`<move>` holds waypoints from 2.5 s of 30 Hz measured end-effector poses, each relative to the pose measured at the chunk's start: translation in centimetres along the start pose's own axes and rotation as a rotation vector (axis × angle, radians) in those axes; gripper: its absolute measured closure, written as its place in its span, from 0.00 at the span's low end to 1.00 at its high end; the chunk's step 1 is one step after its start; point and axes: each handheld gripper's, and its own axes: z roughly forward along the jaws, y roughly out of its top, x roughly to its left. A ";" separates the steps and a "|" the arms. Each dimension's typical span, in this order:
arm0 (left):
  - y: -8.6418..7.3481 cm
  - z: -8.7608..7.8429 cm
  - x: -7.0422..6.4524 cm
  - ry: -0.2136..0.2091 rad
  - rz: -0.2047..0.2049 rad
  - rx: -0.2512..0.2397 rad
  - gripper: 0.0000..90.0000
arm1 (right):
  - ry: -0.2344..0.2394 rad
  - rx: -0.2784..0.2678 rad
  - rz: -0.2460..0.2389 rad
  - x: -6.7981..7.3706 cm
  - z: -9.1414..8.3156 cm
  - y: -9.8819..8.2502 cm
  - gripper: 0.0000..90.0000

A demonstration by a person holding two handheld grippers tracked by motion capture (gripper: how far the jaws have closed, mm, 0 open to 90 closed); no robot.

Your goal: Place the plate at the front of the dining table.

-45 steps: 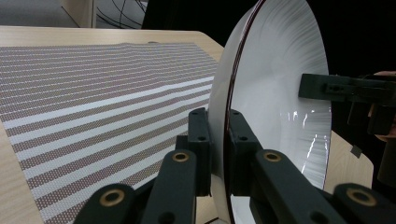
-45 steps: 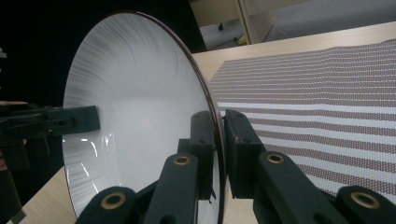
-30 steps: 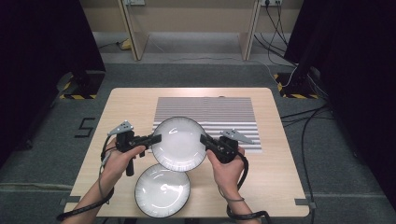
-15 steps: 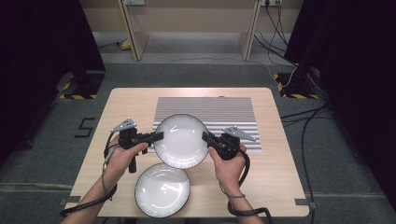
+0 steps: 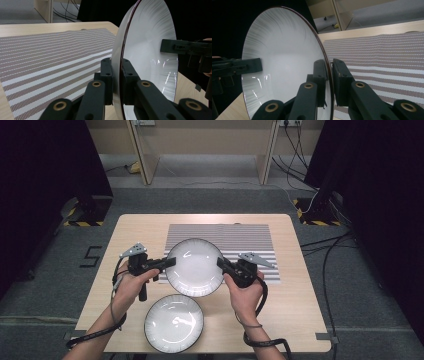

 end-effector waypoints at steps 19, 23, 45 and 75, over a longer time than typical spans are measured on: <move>0.9 0.7 0.1 0.002 0.011 0.001 0.91 | -0.009 -0.011 0.003 -0.5 0.3 0.8 0.91; 1.0 0.8 0.1 0.002 0.010 0.000 0.91 | -0.012 -0.010 0.001 -0.6 0.3 0.9 0.91; 1.7 1.4 0.2 0.005 0.023 0.001 0.91 | -0.028 -0.020 0.000 -0.8 0.5 1.3 0.91; 2.5 1.9 0.6 0.014 0.027 -0.005 0.91 | -0.044 -0.024 -0.011 -1.1 1.2 2.2 0.90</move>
